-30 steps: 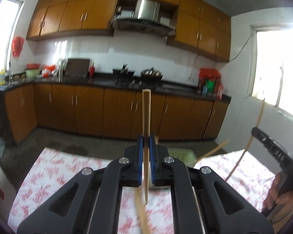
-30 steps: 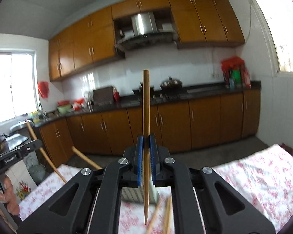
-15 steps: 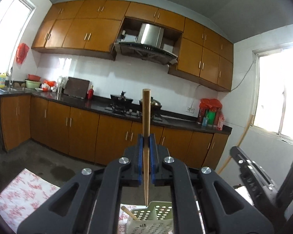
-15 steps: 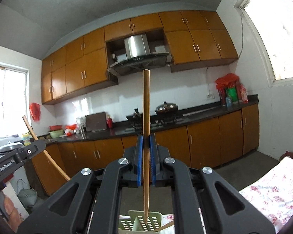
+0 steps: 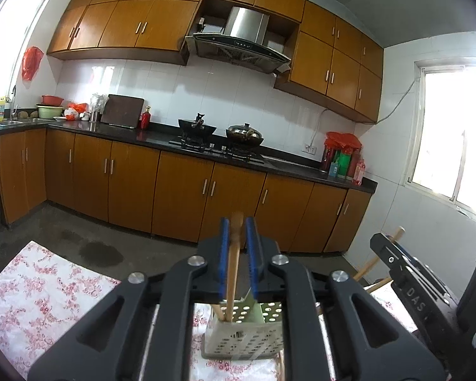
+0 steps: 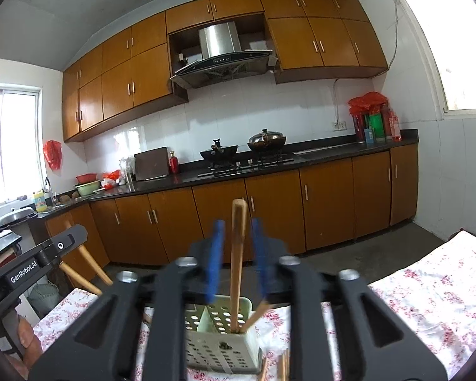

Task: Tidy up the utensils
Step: 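Open both tools to drop the chopsticks into the green holder, then close the left tool on a chopstick while the right tool grasps another chopstick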

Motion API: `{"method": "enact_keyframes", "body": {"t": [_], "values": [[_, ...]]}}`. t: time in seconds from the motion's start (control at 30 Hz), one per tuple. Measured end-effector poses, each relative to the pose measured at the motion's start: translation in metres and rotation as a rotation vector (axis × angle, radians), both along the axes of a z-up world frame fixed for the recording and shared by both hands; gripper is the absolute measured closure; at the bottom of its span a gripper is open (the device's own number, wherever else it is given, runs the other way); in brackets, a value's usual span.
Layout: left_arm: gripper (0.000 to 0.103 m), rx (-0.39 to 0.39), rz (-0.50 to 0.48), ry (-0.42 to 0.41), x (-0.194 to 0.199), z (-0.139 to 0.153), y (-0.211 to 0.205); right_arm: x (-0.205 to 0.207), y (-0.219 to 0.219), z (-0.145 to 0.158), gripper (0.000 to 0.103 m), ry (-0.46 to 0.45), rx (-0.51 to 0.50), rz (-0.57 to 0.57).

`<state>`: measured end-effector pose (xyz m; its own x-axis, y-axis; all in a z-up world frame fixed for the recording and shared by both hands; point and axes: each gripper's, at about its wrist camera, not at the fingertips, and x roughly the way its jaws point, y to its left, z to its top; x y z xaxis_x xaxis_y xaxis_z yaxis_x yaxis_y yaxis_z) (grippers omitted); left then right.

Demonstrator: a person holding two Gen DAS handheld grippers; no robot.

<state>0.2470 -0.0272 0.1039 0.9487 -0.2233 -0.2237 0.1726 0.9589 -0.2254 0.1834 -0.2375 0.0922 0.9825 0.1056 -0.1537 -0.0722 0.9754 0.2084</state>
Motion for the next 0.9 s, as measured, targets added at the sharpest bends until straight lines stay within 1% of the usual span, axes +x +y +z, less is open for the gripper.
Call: {"method": "enact_keyframes", "body": {"t": [0.03,0.1,0.13,0.17,0.23,0.3,0.37,0.4,0.43,0.47,0.5,0.53,0.57,0.6,0.63,0.7,0.8,0.87,0.9], "values": [[0.081,-0.003,-0.001,-0.003,-0.005,0.0,0.003,-0.005,-0.002,0.003,0.064,-0.007,-0.001,-0.006],[0.076,-0.007,0.001,-0.013,-0.016,0.004,0.008,-0.011,-0.005,0.007,0.064,-0.011,-0.003,-0.014],[0.074,-0.01,0.0,-0.016,-0.022,0.007,0.011,-0.021,-0.01,0.011,0.064,-0.019,-0.001,-0.019],[0.073,-0.014,-0.002,-0.021,-0.028,0.009,0.014,-0.026,-0.013,0.013,0.064,-0.023,0.002,-0.021],[0.07,-0.021,0.003,-0.028,-0.047,0.012,0.024,-0.042,-0.022,0.014,0.06,-0.03,0.002,-0.037],[0.068,-0.013,0.018,-0.019,-0.068,0.008,0.035,-0.058,-0.032,0.008,0.059,-0.009,-0.012,-0.061],[0.066,0.012,0.042,0.016,-0.082,-0.003,0.044,-0.066,-0.04,-0.008,0.059,0.06,-0.038,-0.086],[0.066,0.041,0.059,0.059,-0.088,-0.016,0.05,-0.066,-0.044,-0.022,0.059,0.124,-0.052,-0.083],[0.066,0.071,0.074,0.104,-0.091,-0.029,0.053,-0.063,-0.045,-0.035,0.062,0.191,-0.061,-0.07],[0.066,0.105,0.08,0.158,-0.093,-0.047,0.056,-0.059,-0.047,-0.055,0.068,0.283,-0.066,-0.043],[0.066,0.125,0.08,0.2,-0.093,-0.06,0.061,-0.054,-0.047,-0.074,0.076,0.364,-0.07,-0.019],[0.067,0.142,0.077,0.253,-0.092,-0.075,0.063,-0.048,-0.044,-0.099,0.081,0.475,-0.074,0.014],[0.068,0.153,0.074,0.307,-0.091,-0.09,0.065,-0.045,-0.041,-0.115,0.084,0.54,-0.068,0.042],[0.073,0.151,0.057,0.374,-0.089,-0.108,0.068,-0.042,-0.038,-0.132,0.087,0.602,-0.06,0.072],[0.078,0.145,0.043,0.417,-0.088,-0.12,0.07,-0.041,-0.033,-0.144,0.088,0.644,-0.059,0.088],[0.08,0.137,0.019,0.484,-0.088,-0.142,0.071,-0.043,-0.025,-0.162,0.088,0.689,-0.063,0.103],[0.08,0.127,-0.021,0.538,-0.091,-0.165,0.069,-0.037,-0.017,-0.177,0.088,0.738,-0.08,0.107],[0.08,0.13,-0.04,0.56,-0.092,-0.175,0.064,-0.034,-0.013,-0.179,0.089,0.749,-0.078,0.121],[0.08,0.133,-0.045,0.569,-0.089,-0.175,0.06,-0.037,-0.011,-0.184,0.089,0.757,-0.084,0.123]]}}
